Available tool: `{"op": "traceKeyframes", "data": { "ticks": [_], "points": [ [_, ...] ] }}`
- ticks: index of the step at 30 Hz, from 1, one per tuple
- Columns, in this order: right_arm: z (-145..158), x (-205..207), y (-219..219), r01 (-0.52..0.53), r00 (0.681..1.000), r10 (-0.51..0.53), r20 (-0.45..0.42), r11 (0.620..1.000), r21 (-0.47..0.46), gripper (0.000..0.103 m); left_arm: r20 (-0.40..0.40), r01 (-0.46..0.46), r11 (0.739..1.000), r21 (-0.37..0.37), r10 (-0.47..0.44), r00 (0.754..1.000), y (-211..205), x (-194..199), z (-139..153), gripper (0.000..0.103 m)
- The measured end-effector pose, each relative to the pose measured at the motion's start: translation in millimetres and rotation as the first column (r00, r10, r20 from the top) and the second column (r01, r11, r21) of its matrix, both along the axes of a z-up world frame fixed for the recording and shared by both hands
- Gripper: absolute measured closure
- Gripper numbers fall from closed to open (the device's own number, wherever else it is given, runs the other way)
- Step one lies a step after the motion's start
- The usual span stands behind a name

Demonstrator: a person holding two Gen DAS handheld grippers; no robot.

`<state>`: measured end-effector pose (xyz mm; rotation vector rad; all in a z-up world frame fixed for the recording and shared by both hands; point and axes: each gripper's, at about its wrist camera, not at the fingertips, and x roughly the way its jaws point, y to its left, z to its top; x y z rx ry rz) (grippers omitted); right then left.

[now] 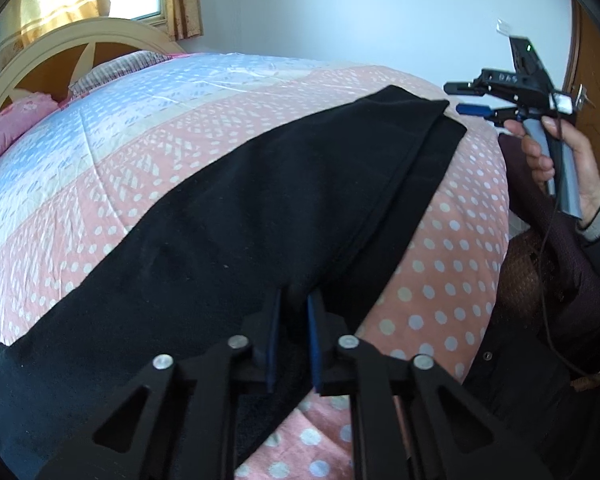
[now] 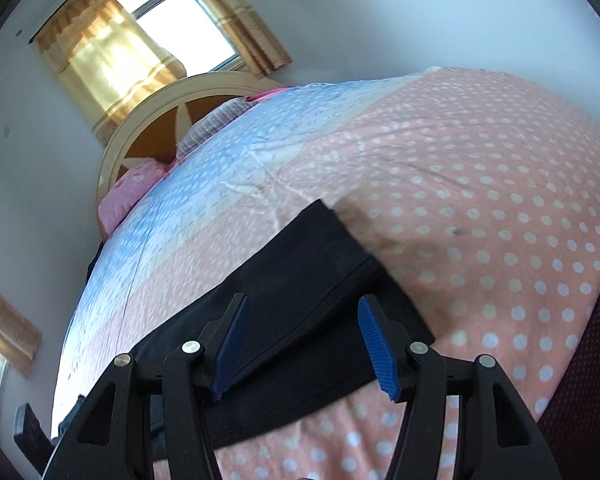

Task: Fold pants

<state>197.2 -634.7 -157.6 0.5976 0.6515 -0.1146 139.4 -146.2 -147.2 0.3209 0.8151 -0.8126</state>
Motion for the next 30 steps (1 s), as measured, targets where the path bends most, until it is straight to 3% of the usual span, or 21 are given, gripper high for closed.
{"op": "traceKeyframes", "data": {
  "ticks": [2, 4, 5, 6, 14, 18, 22, 30],
  "points": [
    [-4, 5, -8, 0.017, 1.0, -0.017, -0.009, 1.0, 0.006, 0.046, -0.008, -0.007, 1.0, -0.011, 0.007, 1.0, 3, 2, 1, 0.094],
    [-8, 14, -16, 0.026, 0.999, -0.025, -0.027, 0.999, 0.02, 0.068, -0.005, -0.007, 1.0, -0.007, 0.007, 1.0, 4, 1, 1, 0.095],
    [-10, 18, -18, 0.024, 0.999, -0.024, -0.042, 1.0, 0.016, 0.088, 0.001, -0.009, 1.0, -0.004, 0.009, 1.0, 3, 1, 1, 0.095],
    [-9, 20, -19, 0.024, 0.999, -0.024, -0.044, 1.0, 0.006, 0.096, 0.004, -0.008, 1.0, -0.004, 0.008, 1.0, 3, 1, 2, 0.096],
    [25, -1, -11, -0.056, 0.993, 0.059, 0.107, 0.998, -0.035, 0.097, 0.032, -0.068, 0.992, -0.104, 0.072, 0.997, 18, 8, 23, 0.097],
    [6, -17, -20, -0.04, 0.998, 0.042, 0.047, 0.998, -0.045, 0.097, 0.027, -0.049, 0.989, -0.141, 0.054, 0.998, 27, 5, 29, 0.097],
    [-20, -25, -37, 0.008, 1.0, -0.008, -0.02, 1.0, 0.018, 0.097, 0.011, -0.011, 0.992, -0.129, 0.013, 1.0, 26, -2, 19, 0.097],
    [-22, -15, -35, 0.013, 0.999, -0.013, -0.041, 1.0, 0.005, 0.097, 0.013, 0.025, 0.997, -0.074, -0.025, 1.0, 16, -9, 6, 0.097]
  ]
}}
